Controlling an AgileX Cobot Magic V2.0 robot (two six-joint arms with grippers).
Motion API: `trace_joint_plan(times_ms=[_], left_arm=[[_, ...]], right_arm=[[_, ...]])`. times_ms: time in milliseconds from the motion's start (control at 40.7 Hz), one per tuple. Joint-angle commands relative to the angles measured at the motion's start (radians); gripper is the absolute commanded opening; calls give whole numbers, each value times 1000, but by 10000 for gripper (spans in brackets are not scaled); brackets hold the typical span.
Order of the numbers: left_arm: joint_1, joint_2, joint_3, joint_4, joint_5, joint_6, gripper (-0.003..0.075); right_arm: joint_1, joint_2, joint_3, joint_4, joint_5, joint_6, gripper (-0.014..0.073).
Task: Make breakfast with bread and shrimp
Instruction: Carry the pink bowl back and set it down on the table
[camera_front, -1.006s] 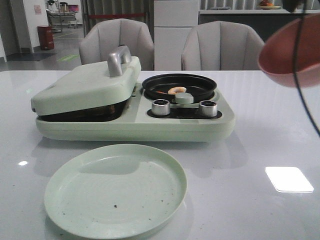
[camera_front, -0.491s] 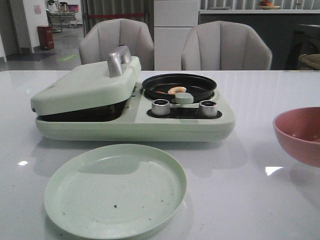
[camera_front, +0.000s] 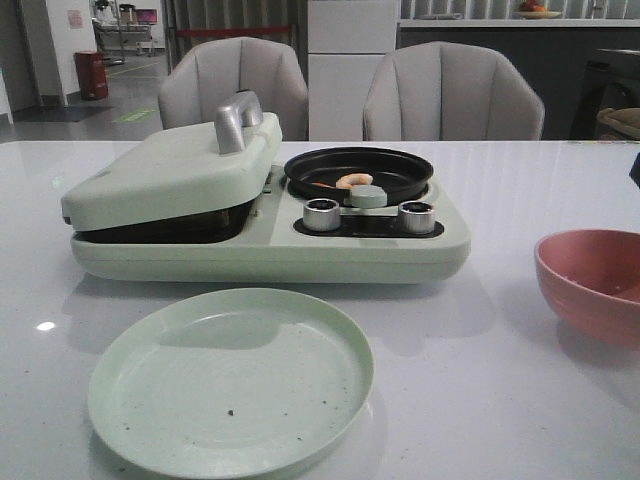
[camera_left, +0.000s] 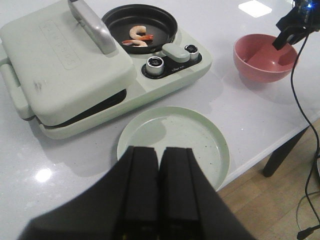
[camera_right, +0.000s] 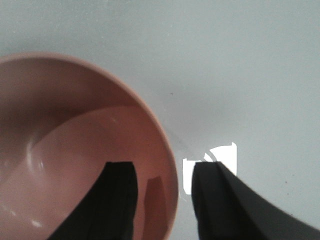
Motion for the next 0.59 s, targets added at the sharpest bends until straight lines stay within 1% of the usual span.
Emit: trace_joint_plan(times_ms=[0,147,270,368,442,565], left_arm=[[-9,3,-27,-9,-73,-8,101],[-9,3,-27,-9,-73,-8,101],[-9,3,-27,-9,-73,-8,101],[-9,3,-27,-9,-73,-8,101],[-9,3,-27,-9,-73,-8,101],[-9,3,-27,-9,-73,-8,101]], right_arm=[[0,-68,-33,-10,-28,-15,412],[35,-160,-32,-10,-23,-15,412],[97,-267,-30,-13,-8,-15,412],[169,-374,-14,-27,3,-15,412],[243,-478,9,-57,3,-15,412],[326,-628,58,-98,26,-15,412]])
